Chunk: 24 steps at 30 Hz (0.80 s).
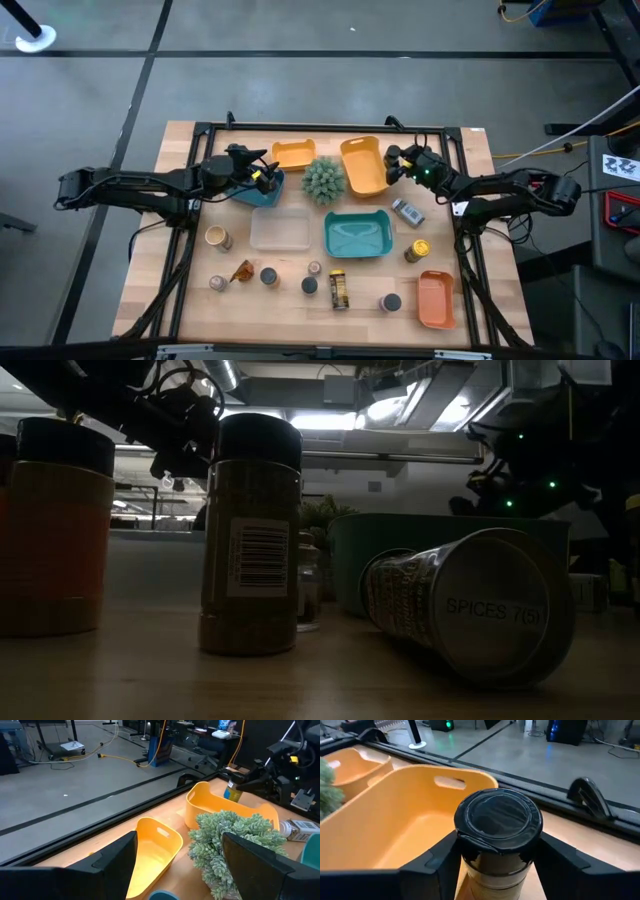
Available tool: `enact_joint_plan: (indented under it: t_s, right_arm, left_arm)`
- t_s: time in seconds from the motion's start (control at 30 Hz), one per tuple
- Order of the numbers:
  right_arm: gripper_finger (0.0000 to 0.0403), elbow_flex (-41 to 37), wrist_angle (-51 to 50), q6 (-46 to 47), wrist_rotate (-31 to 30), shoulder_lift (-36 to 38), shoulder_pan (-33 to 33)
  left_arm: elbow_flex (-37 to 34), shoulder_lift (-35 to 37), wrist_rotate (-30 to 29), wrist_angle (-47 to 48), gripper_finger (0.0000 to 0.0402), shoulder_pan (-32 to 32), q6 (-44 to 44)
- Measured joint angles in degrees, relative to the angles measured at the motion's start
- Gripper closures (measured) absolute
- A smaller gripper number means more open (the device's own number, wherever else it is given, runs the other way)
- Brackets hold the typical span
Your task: Sort spices by type
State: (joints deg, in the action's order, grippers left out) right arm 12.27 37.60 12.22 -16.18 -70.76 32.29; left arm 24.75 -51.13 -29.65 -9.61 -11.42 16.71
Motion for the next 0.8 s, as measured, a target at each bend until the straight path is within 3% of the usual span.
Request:
enact_joint_plan:
  t_s: [0.47,0.57,0.8]
  right_arm:
    - [0.0186,10.28,-0.33,-6.54,5.04,0.15,0.0]
    - [0.0182,12.99,-0.54,-6.55,9.52,0.15,0.0]
    - [0.0186,18.64,-0.48,-4.76,26.36,0.17,-0.09]
  left_arm:
    - [0.0,0.0,0.03,-0.41,0.0128,0.01,-0.17]
    - [0.0,-0.18,1.18,-2.22,0.0128,0.0,-0.21]
    - [0.0,-5.87,12.33,-15.16,0.0128,0.95,-3.75]
